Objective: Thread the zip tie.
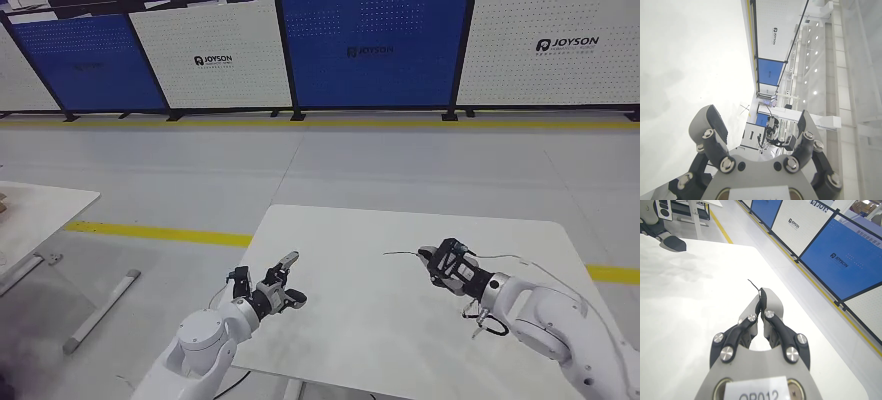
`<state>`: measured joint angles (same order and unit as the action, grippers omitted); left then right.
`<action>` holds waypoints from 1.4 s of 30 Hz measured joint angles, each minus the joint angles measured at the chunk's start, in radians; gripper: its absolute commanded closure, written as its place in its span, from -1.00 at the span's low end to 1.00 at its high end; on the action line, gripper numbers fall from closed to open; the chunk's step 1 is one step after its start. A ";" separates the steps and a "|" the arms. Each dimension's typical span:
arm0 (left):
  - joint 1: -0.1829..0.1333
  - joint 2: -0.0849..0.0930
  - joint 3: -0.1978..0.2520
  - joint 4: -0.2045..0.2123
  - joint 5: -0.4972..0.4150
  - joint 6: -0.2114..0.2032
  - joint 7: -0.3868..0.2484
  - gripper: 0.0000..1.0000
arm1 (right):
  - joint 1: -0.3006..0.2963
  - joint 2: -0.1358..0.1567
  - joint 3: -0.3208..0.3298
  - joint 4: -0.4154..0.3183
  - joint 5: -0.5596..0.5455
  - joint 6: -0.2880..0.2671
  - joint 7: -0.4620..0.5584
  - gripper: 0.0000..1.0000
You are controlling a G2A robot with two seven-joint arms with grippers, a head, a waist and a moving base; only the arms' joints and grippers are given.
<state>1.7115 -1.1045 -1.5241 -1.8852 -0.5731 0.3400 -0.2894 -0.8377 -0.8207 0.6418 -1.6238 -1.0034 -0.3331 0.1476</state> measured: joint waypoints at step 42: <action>0.001 0.007 0.032 -0.060 -0.127 0.000 0.034 -1.00 | 0.113 -0.030 -0.148 0.074 -0.567 -0.007 -0.441 1.00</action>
<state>1.7129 -1.0977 -1.4921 -1.9449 -0.7000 0.3401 -0.2555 -0.7248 -0.8511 0.4943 -1.5496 -1.5701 -0.3400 -0.2931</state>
